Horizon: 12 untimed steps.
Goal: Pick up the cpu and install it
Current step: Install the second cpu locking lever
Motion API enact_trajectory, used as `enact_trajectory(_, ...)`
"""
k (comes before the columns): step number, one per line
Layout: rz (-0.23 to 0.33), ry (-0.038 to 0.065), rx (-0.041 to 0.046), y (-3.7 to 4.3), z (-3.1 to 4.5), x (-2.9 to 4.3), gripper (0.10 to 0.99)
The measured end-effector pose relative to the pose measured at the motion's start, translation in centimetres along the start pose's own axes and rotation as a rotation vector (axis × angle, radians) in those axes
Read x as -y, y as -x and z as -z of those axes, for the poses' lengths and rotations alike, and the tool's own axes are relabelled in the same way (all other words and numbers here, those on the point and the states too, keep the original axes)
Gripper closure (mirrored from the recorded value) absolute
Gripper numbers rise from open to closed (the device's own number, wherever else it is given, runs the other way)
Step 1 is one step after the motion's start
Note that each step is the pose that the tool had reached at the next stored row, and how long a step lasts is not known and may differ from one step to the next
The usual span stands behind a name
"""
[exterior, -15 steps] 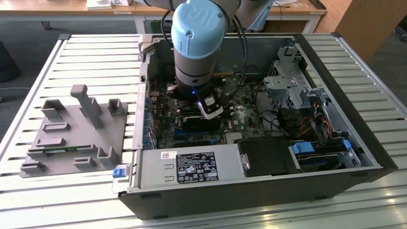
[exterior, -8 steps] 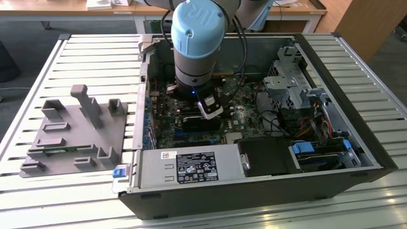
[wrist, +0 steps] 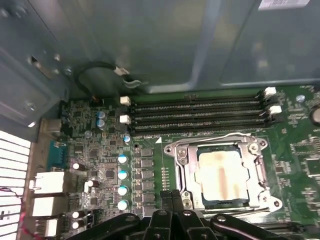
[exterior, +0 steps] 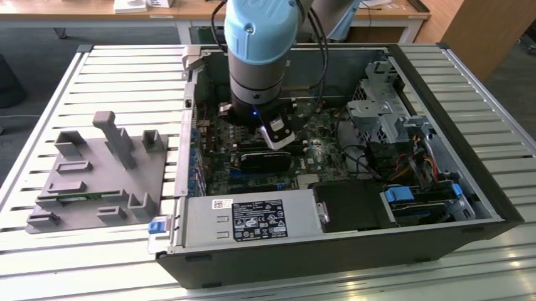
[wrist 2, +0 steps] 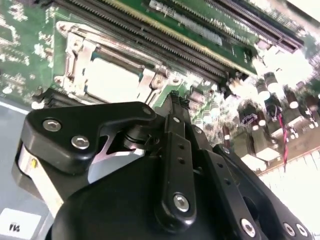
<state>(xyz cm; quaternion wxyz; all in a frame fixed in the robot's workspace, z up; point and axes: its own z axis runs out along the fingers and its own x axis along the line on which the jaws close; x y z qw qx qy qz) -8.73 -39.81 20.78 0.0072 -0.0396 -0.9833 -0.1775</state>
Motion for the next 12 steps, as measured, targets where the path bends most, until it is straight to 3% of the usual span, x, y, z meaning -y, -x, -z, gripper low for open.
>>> enact_trajectory(9,-0.002,0.001,0.0006,-0.08,2.73,-1.02,0.980)
enact_trajectory(12,-0.002,0.003,0.0005,-0.10,3.22,-1.20,0.980)
